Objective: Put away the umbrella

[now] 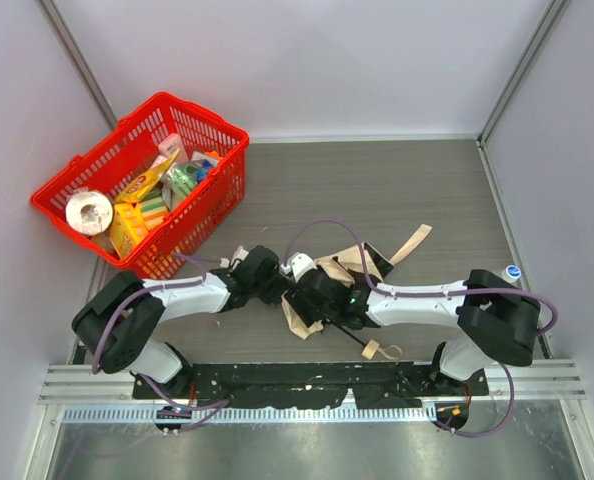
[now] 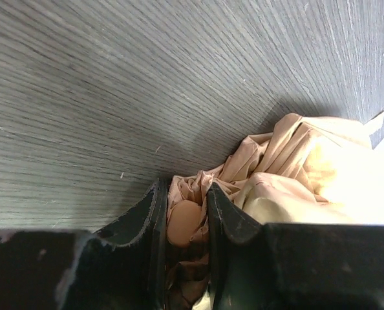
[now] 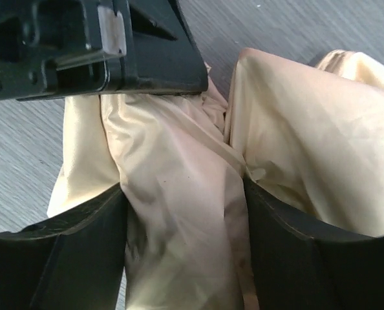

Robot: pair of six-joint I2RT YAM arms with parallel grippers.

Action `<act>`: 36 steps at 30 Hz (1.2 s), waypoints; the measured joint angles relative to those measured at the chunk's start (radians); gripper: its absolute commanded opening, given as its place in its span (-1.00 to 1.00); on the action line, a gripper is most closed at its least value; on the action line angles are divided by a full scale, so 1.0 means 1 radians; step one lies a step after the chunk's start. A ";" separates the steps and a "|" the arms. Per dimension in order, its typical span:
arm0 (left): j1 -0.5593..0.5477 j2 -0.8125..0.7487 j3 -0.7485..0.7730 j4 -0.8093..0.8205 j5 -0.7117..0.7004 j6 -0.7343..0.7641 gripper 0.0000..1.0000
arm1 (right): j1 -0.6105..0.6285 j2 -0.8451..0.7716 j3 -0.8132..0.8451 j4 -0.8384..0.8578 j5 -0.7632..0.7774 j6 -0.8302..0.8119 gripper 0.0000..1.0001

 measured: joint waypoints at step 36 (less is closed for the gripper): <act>0.156 -0.477 -0.237 0.047 0.132 0.262 0.99 | -0.393 0.143 -0.366 1.025 -0.797 0.274 -0.99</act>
